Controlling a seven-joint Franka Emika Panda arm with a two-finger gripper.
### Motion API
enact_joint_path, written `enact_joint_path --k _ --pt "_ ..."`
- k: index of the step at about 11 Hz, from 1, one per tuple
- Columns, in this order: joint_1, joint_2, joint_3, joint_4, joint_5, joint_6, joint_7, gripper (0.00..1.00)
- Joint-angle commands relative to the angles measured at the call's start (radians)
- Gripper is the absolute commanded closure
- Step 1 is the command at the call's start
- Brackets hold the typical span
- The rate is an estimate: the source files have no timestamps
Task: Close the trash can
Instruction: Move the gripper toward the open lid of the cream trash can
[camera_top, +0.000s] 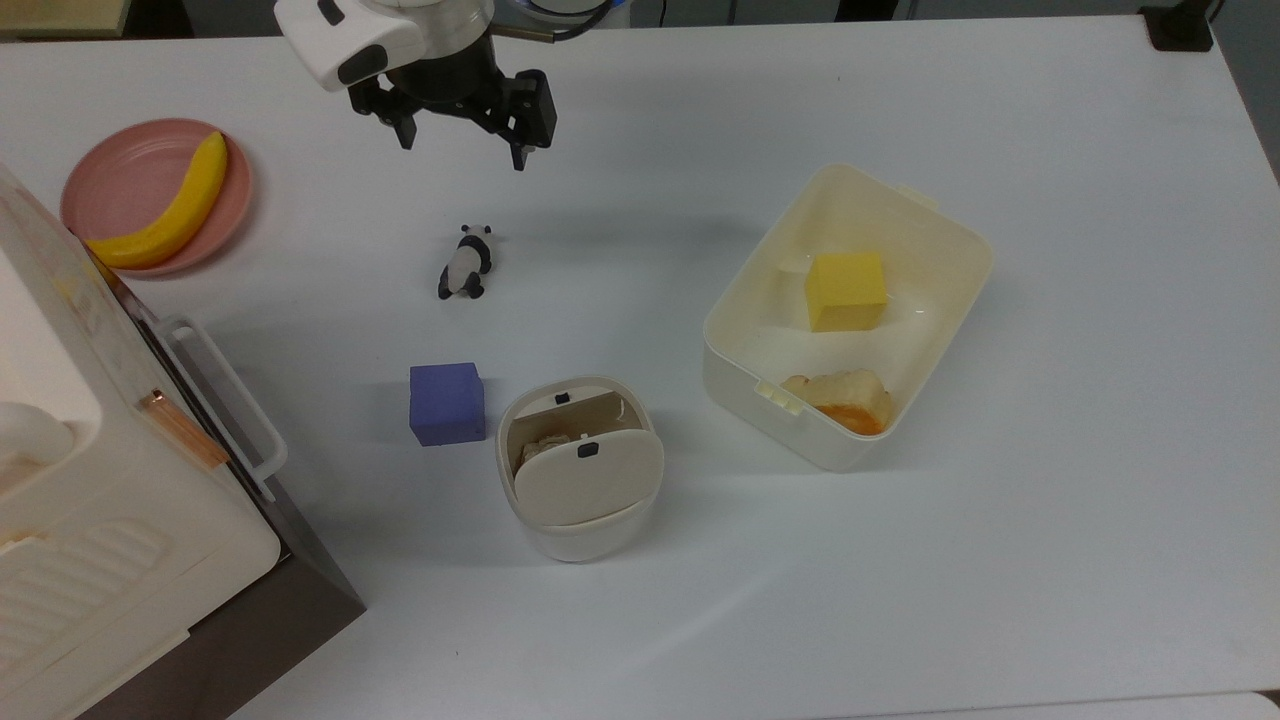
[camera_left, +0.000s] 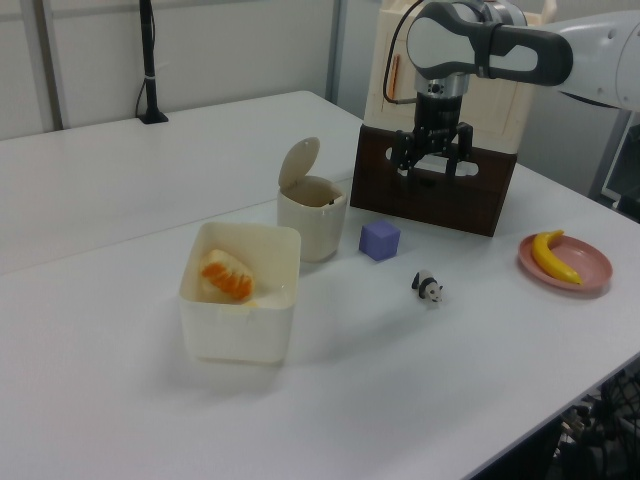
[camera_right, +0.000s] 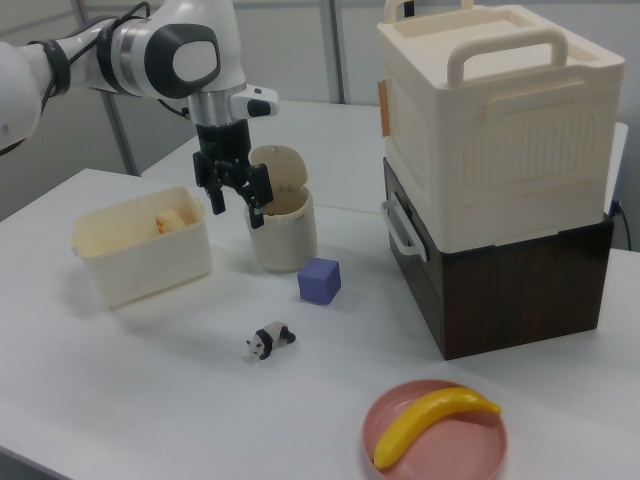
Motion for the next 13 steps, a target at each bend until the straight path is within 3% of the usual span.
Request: enact_joint_path --k 1,9,11,13 --pt "-0.010 -0.039 -0.009 -0.006 -0.015 -0.041 0.025 0.00" --pt "-0.003 -0.045 0.000 -0.004 -0.009 -0.024 0.025 0.00" --pt "0.005 -0.111 0.002 -0.101 -0.006 0.055 0.016 0.00" --pt "0.018 -0.111 0.005 -0.126 -0.006 0.082 0.024 0.00"
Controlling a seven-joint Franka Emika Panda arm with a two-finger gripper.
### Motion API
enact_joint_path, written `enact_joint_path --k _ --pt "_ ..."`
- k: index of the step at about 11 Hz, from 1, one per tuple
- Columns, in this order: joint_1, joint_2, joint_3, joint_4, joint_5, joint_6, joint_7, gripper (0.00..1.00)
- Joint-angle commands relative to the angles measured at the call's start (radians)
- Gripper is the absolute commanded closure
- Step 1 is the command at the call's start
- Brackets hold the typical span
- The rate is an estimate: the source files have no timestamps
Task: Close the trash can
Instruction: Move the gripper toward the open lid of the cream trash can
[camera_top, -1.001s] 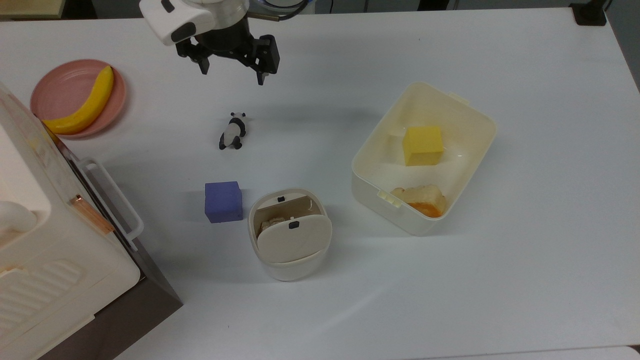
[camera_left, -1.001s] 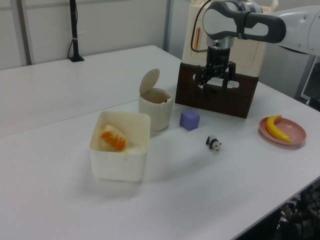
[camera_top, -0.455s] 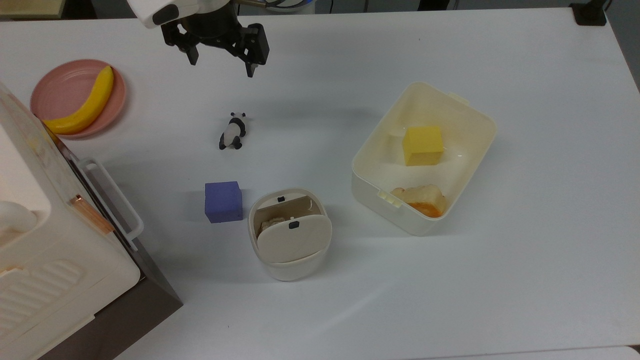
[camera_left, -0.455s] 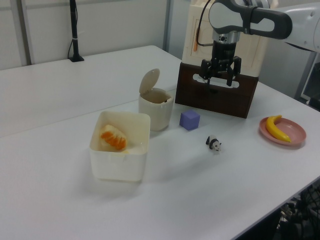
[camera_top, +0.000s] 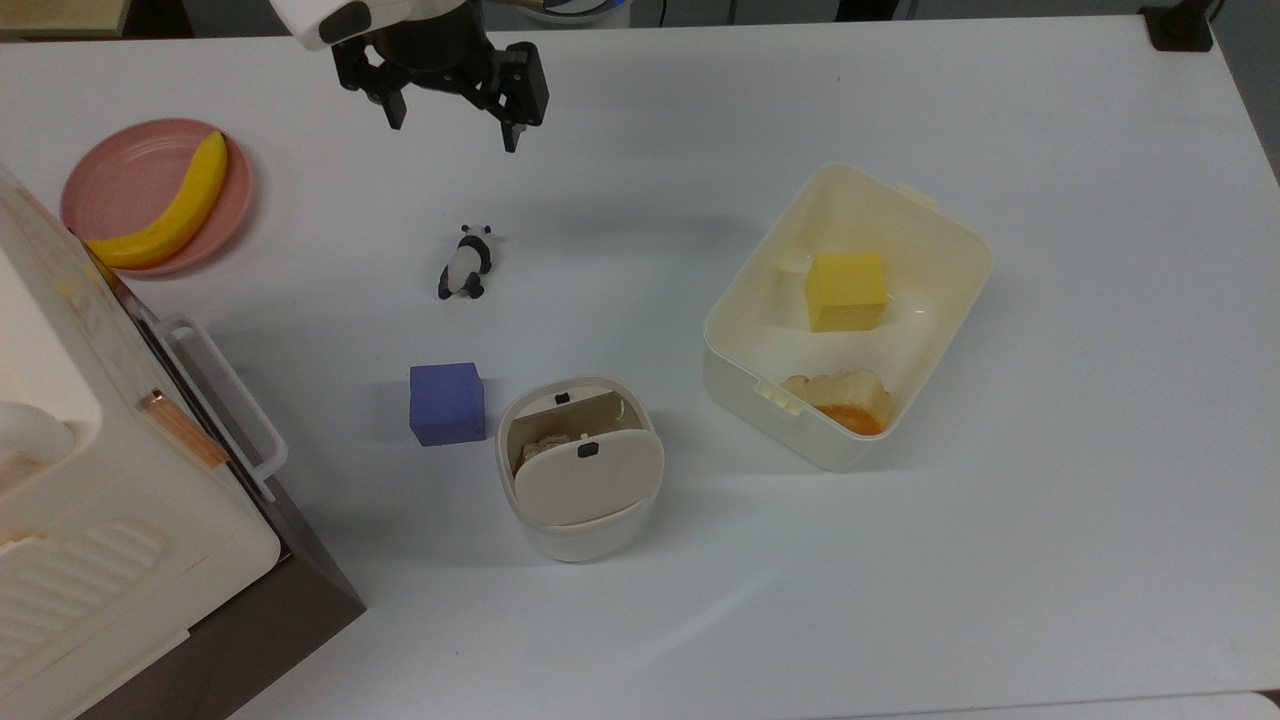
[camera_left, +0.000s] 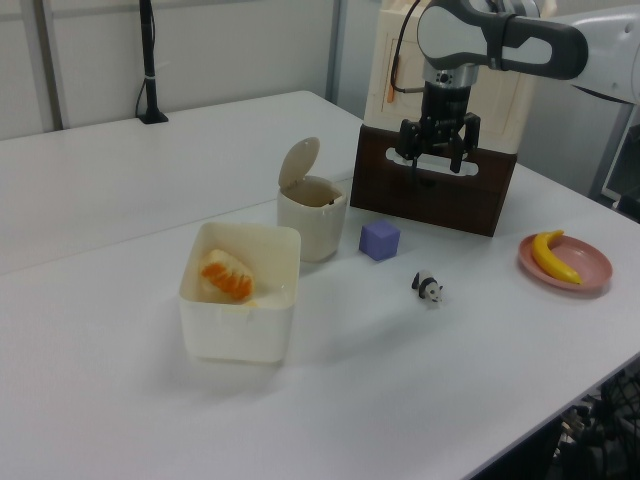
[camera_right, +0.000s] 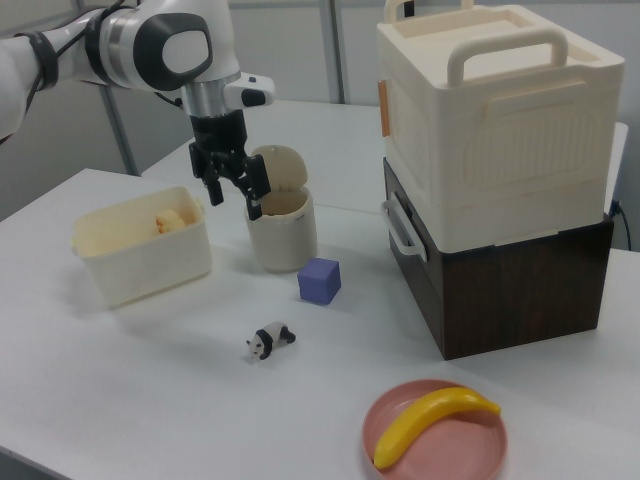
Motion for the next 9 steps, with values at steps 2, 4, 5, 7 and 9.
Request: enact_joint_path --k 2,4,5,7,9 --pt "0.036 -0.067 0.002 -0.098 -0.002 0.085 0.016 0.00" --pt "0.038 -0.069 0.002 -0.081 0.024 0.131 0.013 0.00" --pt "0.041 -0.064 0.002 -0.081 0.034 0.181 0.007 0.00" --pt "0.062 -0.042 0.002 -0.086 0.045 0.276 0.016 0.08" --pt "0.067 -0.011 0.003 -0.084 0.048 0.313 0.003 0.52"
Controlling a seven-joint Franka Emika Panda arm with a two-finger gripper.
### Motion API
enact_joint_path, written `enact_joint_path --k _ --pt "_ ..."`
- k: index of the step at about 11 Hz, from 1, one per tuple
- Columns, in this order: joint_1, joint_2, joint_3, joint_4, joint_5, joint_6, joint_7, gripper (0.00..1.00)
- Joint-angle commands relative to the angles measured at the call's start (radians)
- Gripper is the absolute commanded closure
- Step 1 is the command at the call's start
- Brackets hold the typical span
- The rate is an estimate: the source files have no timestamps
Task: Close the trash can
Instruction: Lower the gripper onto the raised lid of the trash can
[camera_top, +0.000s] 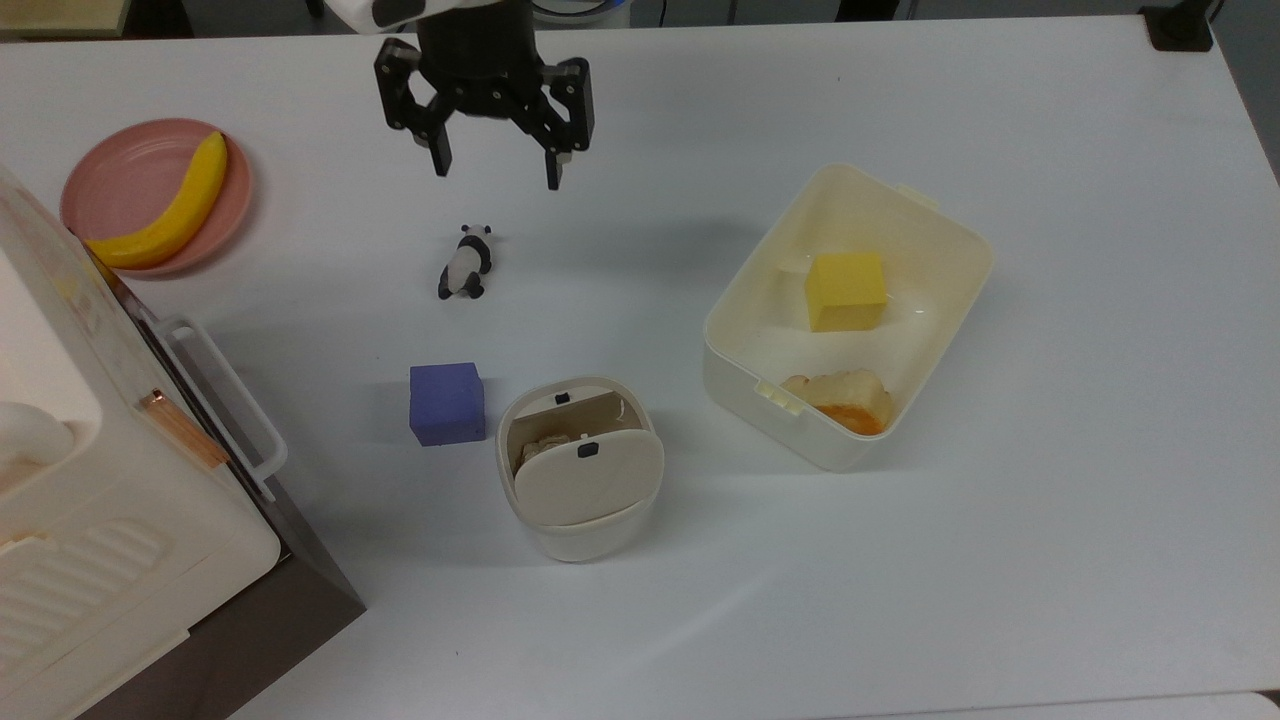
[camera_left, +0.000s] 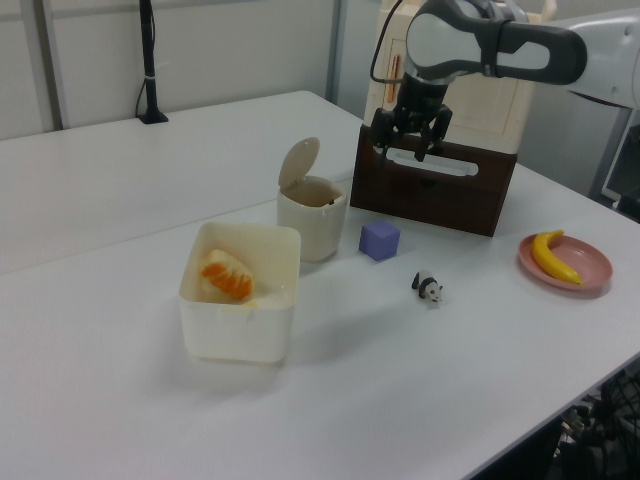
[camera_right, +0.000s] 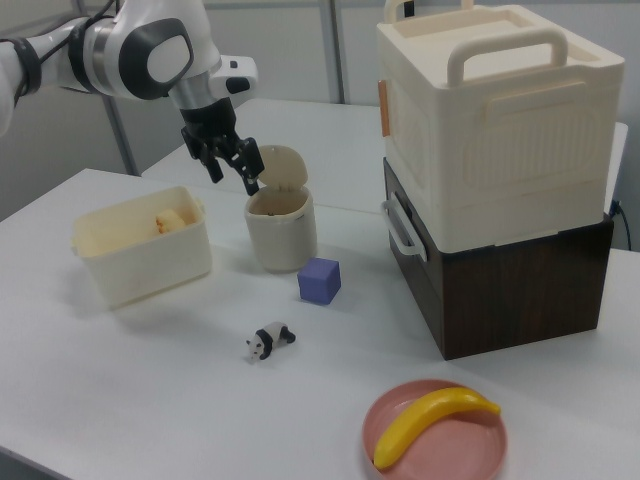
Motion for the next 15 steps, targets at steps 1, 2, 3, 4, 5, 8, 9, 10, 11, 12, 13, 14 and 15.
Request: enact_joint_path --k 1,2,3,4,5,8,9,10,11,12,13,14,15 --pt "0.015 0.026 -0.001 -0.029 0.053 0.116 0.000 0.84" --pt "0.027 0.040 -0.001 -0.029 0.068 0.171 -0.003 1.00" --pt "0.038 0.045 0.000 -0.026 0.066 0.208 -0.008 1.00" --pt "0.038 0.055 0.000 -0.009 0.065 0.243 -0.023 1.00" --pt "0.041 0.093 0.002 0.020 0.065 0.288 -0.030 1.00" --pt "0.051 0.224 0.037 0.148 0.056 0.449 -0.016 1.00" --pt "0.058 0.285 0.037 0.223 0.058 0.469 0.013 1.00" --pt "0.058 0.343 0.035 0.292 0.053 0.499 0.062 1.00" --pt "0.058 0.383 0.034 0.328 0.035 0.577 0.096 1.00" --pt "0.060 0.407 0.034 0.328 -0.002 0.643 0.116 1.00" --pt "0.060 0.423 0.034 0.328 -0.038 0.676 0.147 1.00" --pt "0.058 0.440 0.031 0.330 -0.077 0.693 0.168 1.00" --pt "0.057 0.456 0.029 0.328 -0.105 0.695 0.168 1.00"
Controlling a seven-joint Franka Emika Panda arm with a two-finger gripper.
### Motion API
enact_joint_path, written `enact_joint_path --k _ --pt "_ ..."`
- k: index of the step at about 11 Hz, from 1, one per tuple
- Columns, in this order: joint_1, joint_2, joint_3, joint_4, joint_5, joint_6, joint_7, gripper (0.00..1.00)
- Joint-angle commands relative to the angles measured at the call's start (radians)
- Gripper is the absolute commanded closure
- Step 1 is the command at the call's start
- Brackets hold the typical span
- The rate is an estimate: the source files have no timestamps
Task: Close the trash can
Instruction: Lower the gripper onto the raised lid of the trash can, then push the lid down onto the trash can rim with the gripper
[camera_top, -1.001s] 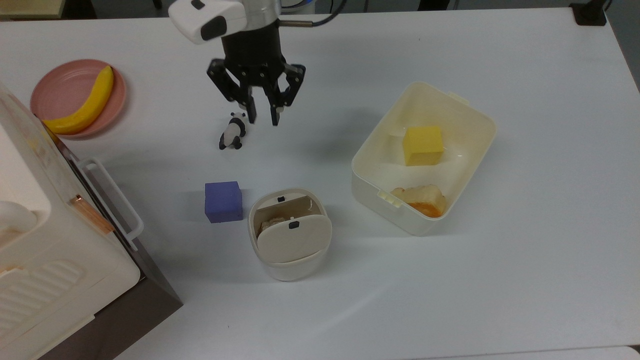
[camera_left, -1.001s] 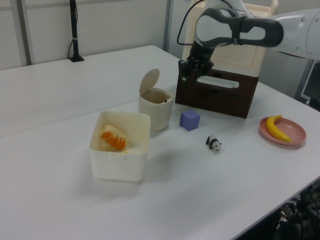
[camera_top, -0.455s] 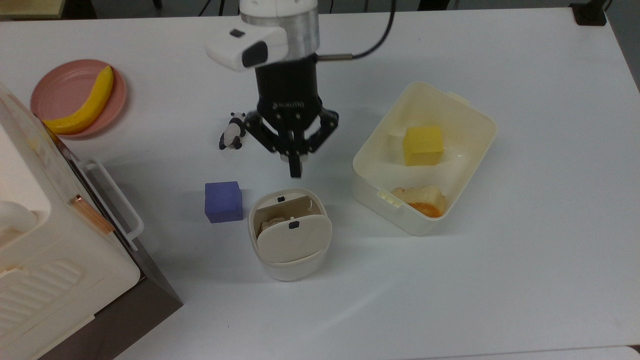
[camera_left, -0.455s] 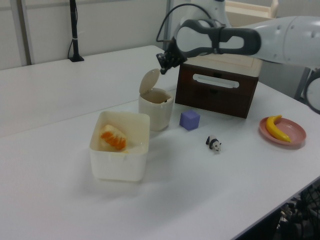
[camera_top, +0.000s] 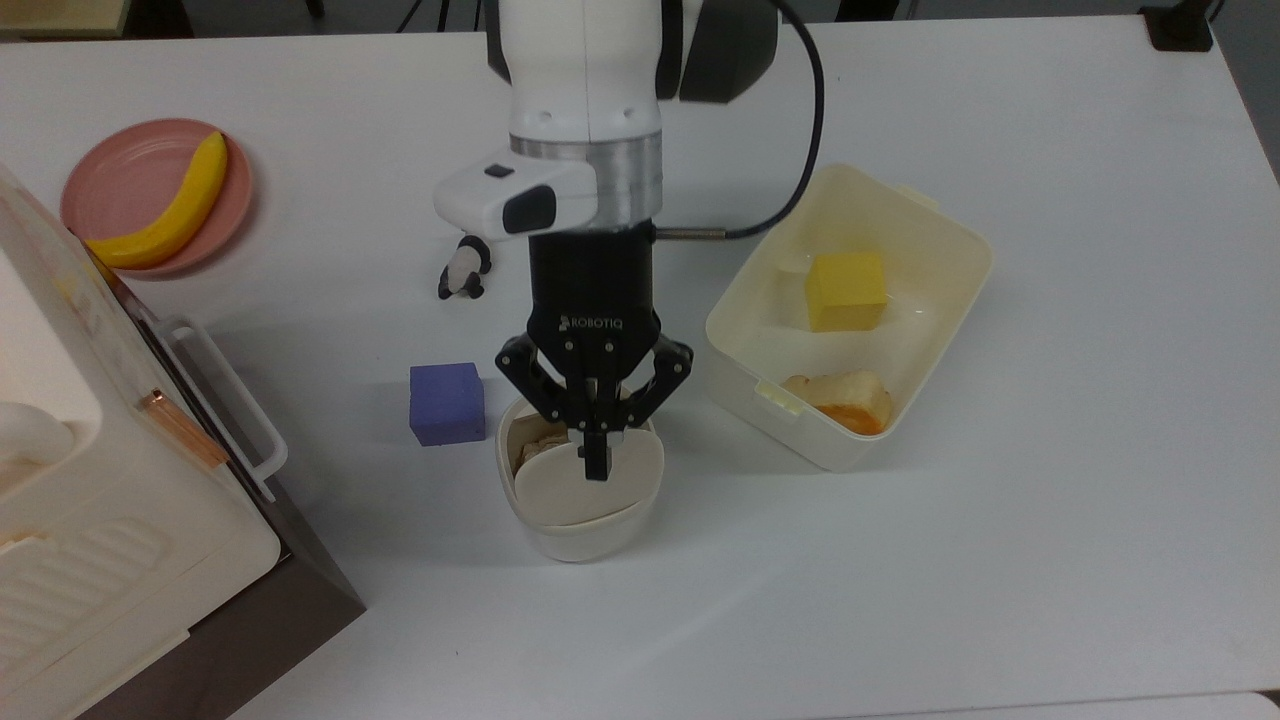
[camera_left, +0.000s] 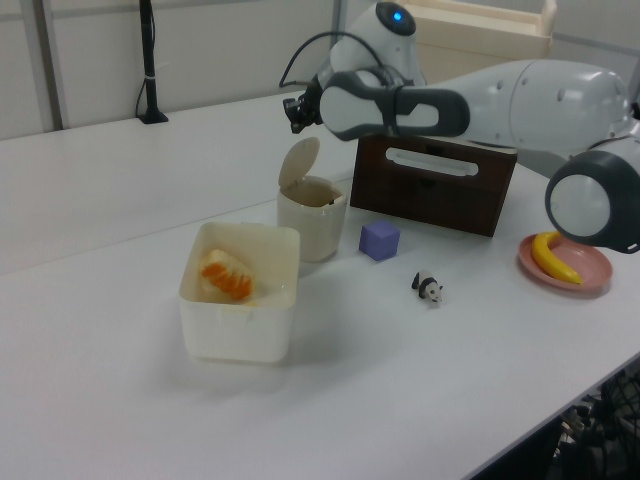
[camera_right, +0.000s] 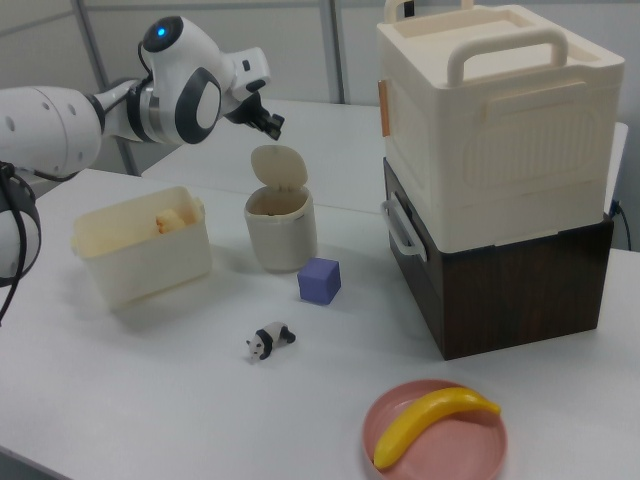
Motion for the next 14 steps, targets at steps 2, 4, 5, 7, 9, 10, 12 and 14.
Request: enact_joint_path --k 2,4,5,7,9,10,12,14 --pt "0.012 0.035 -0.017 0.000 -0.073 0.013 0.040 1.00" --pt "0.011 -0.003 -0.020 -0.017 -0.055 -0.101 0.037 1.00" --pt "0.009 -0.017 -0.019 -0.018 -0.047 -0.173 0.029 1.00" --pt "0.006 -0.020 -0.018 -0.047 -0.040 -0.261 -0.028 1.00" --pt "0.011 -0.014 -0.017 -0.112 -0.041 -0.264 -0.054 1.00" --pt "0.011 -0.006 -0.015 -0.132 -0.041 -0.263 -0.055 1.00" --pt "0.011 0.029 -0.014 -0.143 -0.043 -0.255 -0.057 1.00" --pt "0.011 0.012 -0.015 -0.130 -0.040 -0.257 -0.051 1.00"
